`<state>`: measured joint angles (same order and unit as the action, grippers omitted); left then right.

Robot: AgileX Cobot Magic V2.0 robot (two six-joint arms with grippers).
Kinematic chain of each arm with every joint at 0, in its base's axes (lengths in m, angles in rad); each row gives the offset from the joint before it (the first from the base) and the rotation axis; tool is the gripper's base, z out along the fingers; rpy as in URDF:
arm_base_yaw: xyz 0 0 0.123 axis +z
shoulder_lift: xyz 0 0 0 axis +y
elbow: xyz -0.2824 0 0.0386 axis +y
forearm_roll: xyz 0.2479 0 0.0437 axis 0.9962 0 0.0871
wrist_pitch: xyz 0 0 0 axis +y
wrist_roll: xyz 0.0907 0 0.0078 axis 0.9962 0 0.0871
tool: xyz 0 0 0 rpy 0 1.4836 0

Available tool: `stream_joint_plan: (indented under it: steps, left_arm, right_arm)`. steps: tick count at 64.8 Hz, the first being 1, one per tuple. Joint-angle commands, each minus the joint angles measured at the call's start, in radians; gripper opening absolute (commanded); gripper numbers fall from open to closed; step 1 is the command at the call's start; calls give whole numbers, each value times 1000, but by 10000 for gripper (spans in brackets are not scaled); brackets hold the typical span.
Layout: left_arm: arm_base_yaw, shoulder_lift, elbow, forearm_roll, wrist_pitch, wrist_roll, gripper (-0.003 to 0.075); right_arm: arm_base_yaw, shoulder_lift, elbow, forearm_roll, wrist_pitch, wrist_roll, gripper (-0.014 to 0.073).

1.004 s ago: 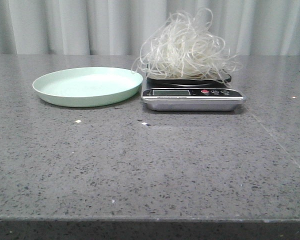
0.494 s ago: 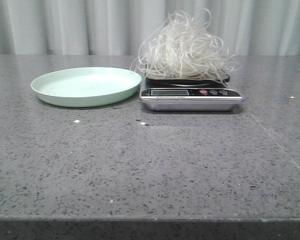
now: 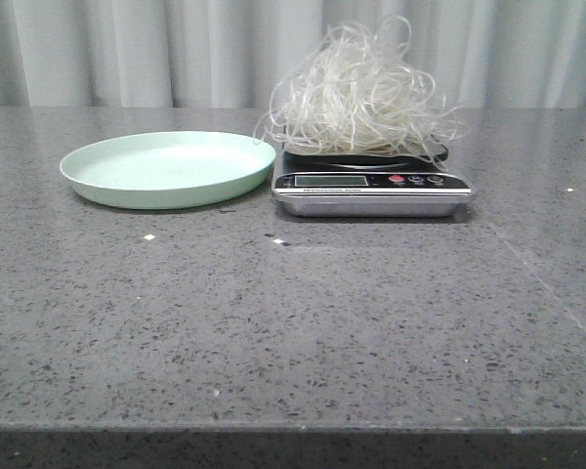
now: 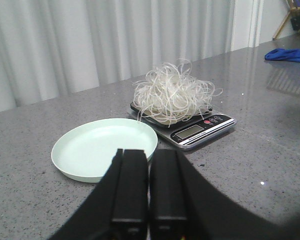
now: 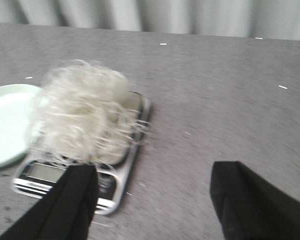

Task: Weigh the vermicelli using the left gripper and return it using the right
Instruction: 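Lower the right gripper onto the vermicelli on the scale and grasp it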

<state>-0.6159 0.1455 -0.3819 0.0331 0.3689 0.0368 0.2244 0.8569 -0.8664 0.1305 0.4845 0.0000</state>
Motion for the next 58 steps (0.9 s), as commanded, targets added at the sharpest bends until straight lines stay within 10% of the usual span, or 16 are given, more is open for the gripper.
stream_joint_plan:
  steps: [1,58]
  left_arm:
    - [-7,11,-26,-7,-77,-9,132]
    - [-7,11,-26,-7,-80,-9,132]
  right_arm:
    - [86,128,-174,-3,-2,-15,602]
    - [220,922,-822,-15,335,-15,601]
